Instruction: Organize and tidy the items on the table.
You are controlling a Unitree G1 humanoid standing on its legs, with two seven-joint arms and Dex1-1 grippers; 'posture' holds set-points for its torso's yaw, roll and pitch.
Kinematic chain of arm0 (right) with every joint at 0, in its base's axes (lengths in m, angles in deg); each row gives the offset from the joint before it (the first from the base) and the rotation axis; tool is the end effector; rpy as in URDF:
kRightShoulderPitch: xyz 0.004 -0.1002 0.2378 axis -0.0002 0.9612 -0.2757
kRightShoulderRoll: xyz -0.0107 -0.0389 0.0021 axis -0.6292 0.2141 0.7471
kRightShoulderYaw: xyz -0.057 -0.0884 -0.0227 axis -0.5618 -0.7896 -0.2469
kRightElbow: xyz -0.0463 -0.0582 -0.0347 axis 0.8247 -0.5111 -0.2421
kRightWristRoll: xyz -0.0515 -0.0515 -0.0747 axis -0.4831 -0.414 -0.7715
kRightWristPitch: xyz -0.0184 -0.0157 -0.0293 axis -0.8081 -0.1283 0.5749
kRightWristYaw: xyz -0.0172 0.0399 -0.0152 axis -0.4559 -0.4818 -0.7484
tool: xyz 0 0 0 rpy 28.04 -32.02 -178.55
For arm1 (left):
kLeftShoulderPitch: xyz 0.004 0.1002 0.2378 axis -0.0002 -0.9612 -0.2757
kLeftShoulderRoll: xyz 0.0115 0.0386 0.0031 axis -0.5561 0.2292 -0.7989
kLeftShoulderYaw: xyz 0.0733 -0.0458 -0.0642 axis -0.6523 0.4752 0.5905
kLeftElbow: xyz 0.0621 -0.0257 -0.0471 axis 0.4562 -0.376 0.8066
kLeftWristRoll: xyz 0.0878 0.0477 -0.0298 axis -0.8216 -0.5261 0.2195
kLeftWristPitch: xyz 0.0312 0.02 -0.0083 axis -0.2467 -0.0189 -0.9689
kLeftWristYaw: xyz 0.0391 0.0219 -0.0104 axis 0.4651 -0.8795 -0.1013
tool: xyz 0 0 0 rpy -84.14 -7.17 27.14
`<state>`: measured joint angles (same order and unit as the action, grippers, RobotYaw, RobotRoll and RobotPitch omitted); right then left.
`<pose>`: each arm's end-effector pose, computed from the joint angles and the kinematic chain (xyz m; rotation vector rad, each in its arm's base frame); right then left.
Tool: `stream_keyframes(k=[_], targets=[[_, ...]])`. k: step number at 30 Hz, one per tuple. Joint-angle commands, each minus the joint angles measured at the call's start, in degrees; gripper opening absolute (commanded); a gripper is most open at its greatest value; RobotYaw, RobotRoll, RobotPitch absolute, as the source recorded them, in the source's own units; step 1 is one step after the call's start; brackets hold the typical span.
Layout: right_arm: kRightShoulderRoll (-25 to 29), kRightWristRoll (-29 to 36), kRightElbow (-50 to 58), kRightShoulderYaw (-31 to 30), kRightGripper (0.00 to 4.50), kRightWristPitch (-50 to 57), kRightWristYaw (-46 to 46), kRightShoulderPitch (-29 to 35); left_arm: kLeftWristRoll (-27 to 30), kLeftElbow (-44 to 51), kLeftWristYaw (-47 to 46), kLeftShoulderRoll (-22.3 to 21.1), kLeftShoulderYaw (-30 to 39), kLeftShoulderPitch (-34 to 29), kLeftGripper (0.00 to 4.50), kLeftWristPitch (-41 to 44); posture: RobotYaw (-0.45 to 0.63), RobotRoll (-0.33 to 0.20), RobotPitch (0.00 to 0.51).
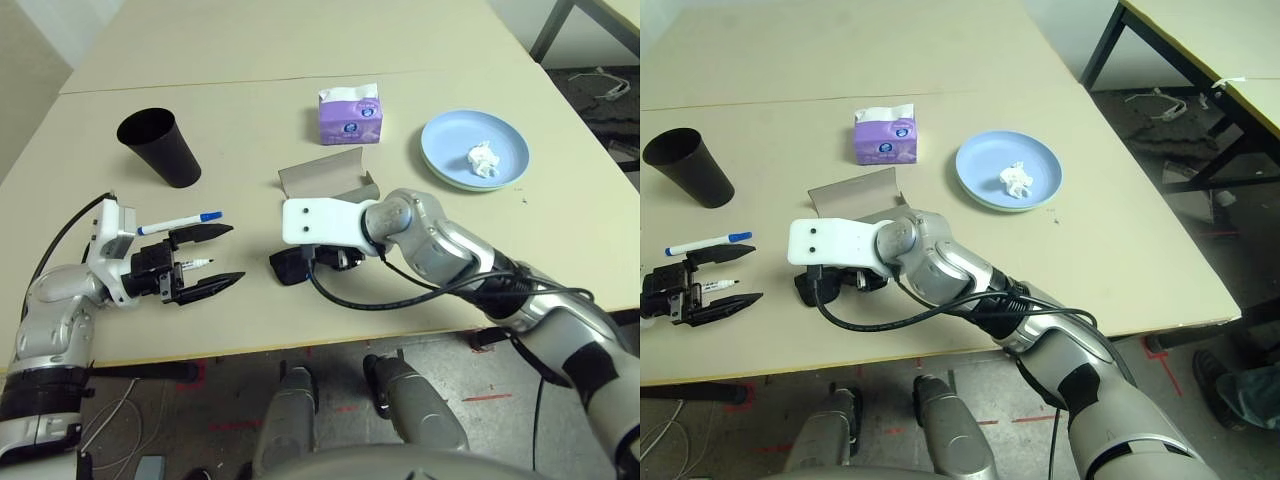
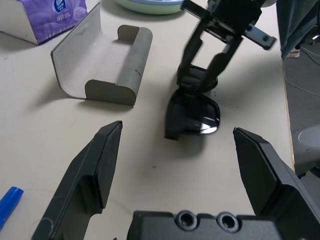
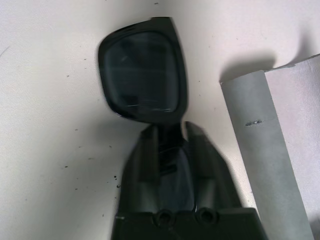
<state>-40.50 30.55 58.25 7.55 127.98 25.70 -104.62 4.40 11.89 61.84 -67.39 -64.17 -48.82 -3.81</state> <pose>0.2722 -0.0300 0.1932 -1.1076 0.2411 1.3406 0.2162 0.3456 0.1350 0.2302 0.0184 -1.1025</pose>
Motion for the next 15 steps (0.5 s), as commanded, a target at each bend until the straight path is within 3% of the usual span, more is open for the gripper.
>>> stream_keyframes(k=[1,10,15], targets=[[-0.08,-0.46,0.05,-0.42,0.18,-0.26,-0.71,0.8,-0.09,0.58,-0.19,0.34,0.18,-0.65,4.5,-0.35,-0.12,0.0,0.206],[-0.23,-0.69,-0.27,-0.1,0.18,-0.95,-1.26,0.7,-0.17,0.04,-0.53,0.7,0.35,-0.88,4.5,-0.75,-0.11,0.0,0.208],[-0.22,0.02,-1.85,3.03,0.18,-1.93,-2.04,-2.88,-0.3,-0.34,-0.65,0.65,0.47,-0.88,4.5,-0.88,-0.11,0.0,0.205]])
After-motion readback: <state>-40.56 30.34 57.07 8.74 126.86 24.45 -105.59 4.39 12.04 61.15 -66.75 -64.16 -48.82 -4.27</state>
